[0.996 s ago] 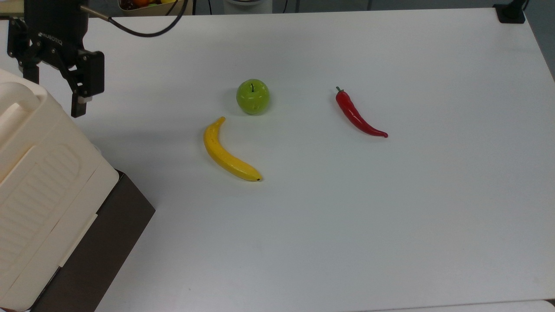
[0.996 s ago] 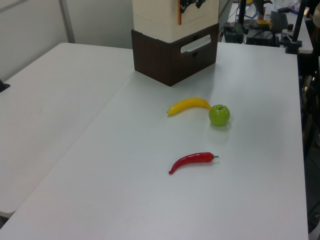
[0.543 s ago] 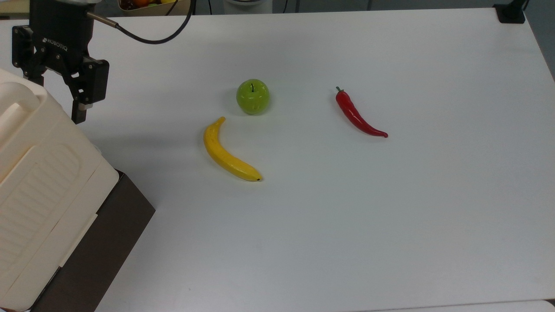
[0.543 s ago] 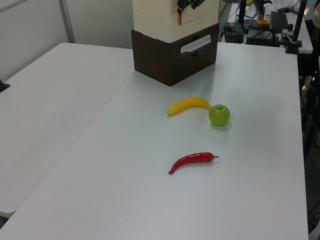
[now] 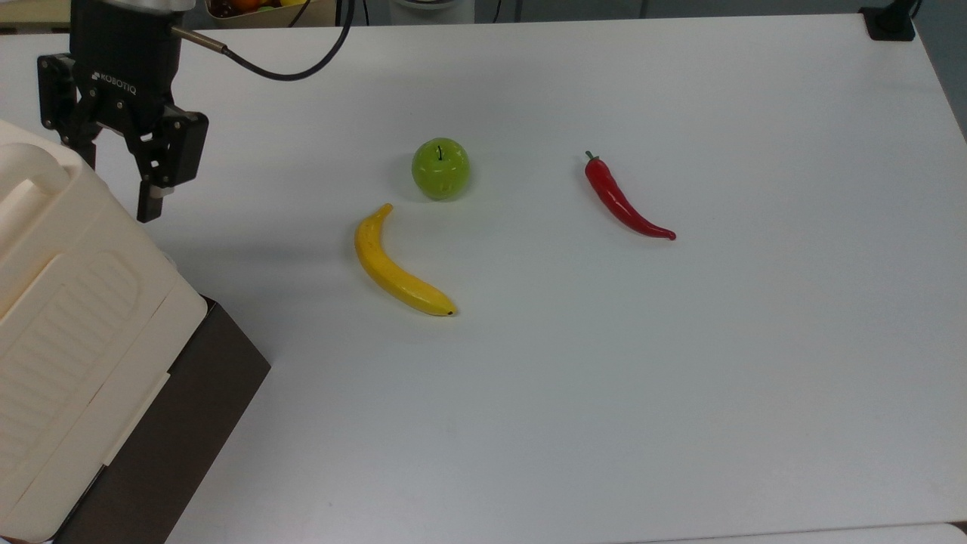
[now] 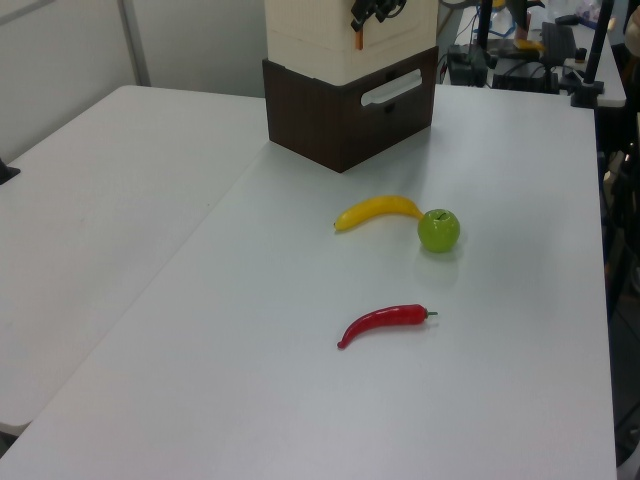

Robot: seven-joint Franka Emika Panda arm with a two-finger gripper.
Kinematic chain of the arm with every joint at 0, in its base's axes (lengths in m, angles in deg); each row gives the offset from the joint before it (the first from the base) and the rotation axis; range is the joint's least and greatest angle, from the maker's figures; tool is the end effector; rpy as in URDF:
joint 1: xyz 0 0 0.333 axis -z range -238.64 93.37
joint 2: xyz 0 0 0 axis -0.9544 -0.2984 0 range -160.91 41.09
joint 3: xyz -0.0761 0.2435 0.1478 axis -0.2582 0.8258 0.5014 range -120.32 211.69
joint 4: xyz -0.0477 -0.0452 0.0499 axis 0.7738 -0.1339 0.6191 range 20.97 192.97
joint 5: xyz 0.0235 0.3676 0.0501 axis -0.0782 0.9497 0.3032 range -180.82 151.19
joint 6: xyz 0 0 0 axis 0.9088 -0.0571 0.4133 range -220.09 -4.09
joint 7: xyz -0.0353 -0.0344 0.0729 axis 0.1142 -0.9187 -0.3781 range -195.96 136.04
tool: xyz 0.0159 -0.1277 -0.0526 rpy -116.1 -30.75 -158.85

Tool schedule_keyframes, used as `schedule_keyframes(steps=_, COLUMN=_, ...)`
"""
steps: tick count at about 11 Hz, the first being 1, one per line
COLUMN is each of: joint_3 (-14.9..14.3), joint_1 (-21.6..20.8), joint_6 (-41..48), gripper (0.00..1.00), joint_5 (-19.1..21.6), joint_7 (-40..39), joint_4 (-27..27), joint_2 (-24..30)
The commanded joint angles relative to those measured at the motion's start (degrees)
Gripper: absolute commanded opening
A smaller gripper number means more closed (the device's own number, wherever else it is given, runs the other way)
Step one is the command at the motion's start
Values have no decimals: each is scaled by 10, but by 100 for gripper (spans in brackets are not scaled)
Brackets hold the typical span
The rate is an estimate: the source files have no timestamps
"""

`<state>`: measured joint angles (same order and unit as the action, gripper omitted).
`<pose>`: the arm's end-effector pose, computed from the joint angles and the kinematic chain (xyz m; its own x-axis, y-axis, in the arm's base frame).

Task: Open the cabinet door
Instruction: 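Lower the gripper and grasp the orange handle strip on the door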

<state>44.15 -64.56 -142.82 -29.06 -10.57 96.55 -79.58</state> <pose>0.6929 -0.1213 0.5529 0.7139 -0.2660 0.6478 -0.3795 -0.9244 0.0387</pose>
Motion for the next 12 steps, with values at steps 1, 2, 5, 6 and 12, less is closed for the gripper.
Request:
schedule_keyframes(steps=1, joint_3=-2, joint_1=-4, joint_6=-8, gripper=40, joint_5=-28, joint_7=14, joint_4=-5, joint_2=-5)
schedule_keyframes(steps=2, joint_3=-1, joint_1=-4, joint_6=-9, gripper=38, joint_5=-28, joint_7=13, joint_4=-5, joint_2=-5)
schedule_keyframes(steps=5, joint_3=-1, joint_1=-5, joint_6=-8, gripper=24, joint_5=-29, joint_7=11, joint_4=-4, joint_2=-5)
schedule_keyframes(steps=6, joint_3=-1, joint_1=-5, joint_6=-8, gripper=21, joint_5=-29, joint_7=11, joint_4=-4, joint_2=-5)
schedule_keyframes(steps=12, joint_3=-1, joint_1=-9, joint_6=-3, gripper=9, joint_5=-29, joint_7=10, joint_4=-3, joint_2=-1)
